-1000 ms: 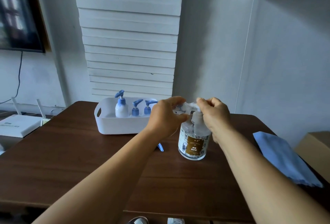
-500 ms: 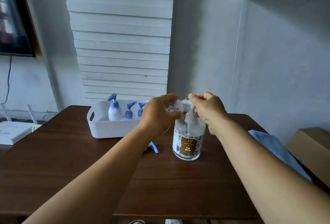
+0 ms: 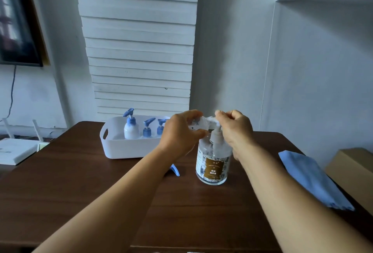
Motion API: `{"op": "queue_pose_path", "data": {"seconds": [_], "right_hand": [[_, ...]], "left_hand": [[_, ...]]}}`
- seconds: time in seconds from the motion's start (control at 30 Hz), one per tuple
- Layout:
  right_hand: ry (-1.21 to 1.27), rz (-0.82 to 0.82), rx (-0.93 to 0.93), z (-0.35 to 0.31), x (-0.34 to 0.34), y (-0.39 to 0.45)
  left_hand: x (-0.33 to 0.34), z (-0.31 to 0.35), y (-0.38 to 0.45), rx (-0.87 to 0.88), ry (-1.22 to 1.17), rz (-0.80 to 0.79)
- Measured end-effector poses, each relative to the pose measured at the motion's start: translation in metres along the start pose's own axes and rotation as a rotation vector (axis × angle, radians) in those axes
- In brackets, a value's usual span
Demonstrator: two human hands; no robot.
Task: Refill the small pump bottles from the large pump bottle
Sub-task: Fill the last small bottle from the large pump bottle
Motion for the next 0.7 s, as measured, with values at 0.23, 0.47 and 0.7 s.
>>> {"op": "queue_pose_path", "data": {"seconds": [0.23,0.47,0.7], "right_hand": [[-0.014,-0.077,0.056,-0.005,-0.006,0.002],[-0.022,-0.025,0.025,0.006,0.005,-0.001],[-0.010,-0.026,-0.011,-0.002,-0.002,0.003]], "left_hand": [[-0.002,-0.001,0.000,-0.005,-0.019,-0.003],[0.000,-0.003,-0.004,-0.022,-0.018,-0.009],[-0.002,0.000,0.002,0.001,-0.001,0.006]]}}
Point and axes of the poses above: each hand's wrist, its own y-axis towards the middle knuckle, its own x-axis out of the palm, z = x × y, the point moved 1 cm from there along y, towards the middle knuckle, and after that the axes turned 11 degrees about x, right-handed, at the moved point
